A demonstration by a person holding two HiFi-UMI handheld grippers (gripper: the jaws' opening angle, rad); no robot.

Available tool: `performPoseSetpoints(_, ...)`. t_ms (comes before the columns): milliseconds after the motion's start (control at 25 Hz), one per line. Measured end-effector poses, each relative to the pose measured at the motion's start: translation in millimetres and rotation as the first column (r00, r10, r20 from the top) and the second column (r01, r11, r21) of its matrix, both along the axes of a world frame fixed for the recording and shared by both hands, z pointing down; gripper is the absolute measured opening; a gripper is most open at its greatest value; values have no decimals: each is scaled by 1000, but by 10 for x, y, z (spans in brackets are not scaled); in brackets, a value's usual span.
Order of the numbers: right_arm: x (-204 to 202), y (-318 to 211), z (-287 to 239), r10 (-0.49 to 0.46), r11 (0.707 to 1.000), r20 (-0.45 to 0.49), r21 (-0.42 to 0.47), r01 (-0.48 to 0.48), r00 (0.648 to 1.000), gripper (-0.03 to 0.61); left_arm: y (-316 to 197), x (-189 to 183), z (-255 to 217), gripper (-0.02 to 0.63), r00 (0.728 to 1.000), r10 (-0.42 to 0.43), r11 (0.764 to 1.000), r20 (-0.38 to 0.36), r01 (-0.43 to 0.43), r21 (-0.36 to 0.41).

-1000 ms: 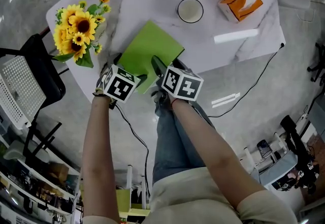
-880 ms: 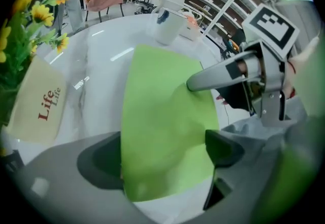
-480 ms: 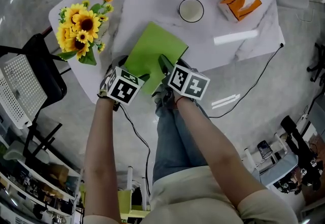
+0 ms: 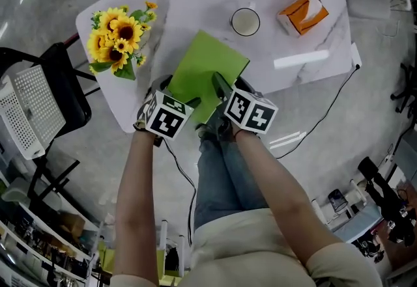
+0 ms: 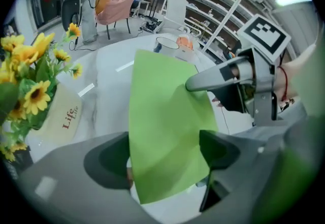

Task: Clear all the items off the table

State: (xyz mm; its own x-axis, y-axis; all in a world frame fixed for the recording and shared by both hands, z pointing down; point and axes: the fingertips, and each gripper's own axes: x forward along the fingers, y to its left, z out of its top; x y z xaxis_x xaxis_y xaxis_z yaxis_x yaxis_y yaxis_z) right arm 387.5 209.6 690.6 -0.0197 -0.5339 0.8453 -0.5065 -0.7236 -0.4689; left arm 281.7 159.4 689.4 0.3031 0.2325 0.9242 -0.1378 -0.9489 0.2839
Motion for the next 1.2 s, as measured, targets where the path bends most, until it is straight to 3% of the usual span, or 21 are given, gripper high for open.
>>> performPoseSetpoints(760,-16,-169,-1214,-130,987,-60,83,135,990,288,0,-106,-1177,416,986,-154,986,-67,158,59)
performPoseSetpoints(1200,0,-362,-1837,-225,962,-113,133,240,968,278,6,-167,-1745,408,938,-321,941,-133,332,71)
